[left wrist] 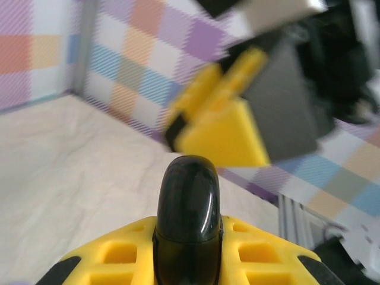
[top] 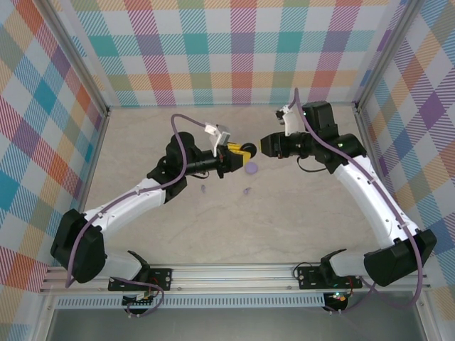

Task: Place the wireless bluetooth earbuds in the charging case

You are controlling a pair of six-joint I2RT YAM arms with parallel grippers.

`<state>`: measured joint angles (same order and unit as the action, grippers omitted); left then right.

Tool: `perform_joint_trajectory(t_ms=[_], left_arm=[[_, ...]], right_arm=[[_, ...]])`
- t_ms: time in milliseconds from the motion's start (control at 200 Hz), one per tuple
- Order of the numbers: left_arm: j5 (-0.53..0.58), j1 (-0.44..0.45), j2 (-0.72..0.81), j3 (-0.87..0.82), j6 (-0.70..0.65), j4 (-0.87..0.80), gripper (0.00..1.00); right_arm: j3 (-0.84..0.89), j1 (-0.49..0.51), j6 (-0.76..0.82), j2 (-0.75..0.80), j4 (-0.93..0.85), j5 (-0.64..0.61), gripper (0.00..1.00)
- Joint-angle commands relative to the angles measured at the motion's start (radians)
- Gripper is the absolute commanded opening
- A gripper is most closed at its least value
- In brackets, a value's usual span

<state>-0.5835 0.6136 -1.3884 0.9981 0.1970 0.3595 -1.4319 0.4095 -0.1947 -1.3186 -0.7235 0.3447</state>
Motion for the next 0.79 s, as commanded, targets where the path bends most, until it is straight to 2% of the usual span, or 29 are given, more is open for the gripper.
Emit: perform_joint_trajectory(t_ms=[0, 155, 310, 380, 585, 680, 790], left_arm=[[0.174, -0.064, -0.047, 0.069, 0.097, -0.17, 0.0], [0.278, -0.118, -0.154, 0.176, 0.105, -0.446, 0.0], [0.222, -0.182, -0.329, 0.313, 0.12, -0.675, 0.0], [0.173, -0.201, -0.409, 0.345, 0.123, -0.696, 0.0], [0.128, -0.227, -0.59, 0.415, 0.118, -0.733, 0.0], [0.086, -0.238, -0.644, 0.423, 0.145, -0.711, 0.0], [0.096, -0.241, -0.688, 0.444, 0.149, -0.729, 0.0]], right_arm=[[-0.009, 0.005, 0.005, 0.02, -0.087, -0.183, 0.37], [0.021, 0.006, 0.01, 0.04, -0.094, -0.179, 0.37], [0.063, 0.006, 0.01, 0.048, -0.088, -0.179, 0.38], [0.085, 0.006, 0.011, 0.042, -0.079, -0.181, 0.38], [0.117, 0.006, 0.005, 0.026, -0.068, -0.172, 0.39], [0.121, 0.006, 0.005, 0.021, -0.071, -0.17, 0.39], [0.124, 0.005, 0.006, 0.014, -0.074, -0.17, 0.4]])
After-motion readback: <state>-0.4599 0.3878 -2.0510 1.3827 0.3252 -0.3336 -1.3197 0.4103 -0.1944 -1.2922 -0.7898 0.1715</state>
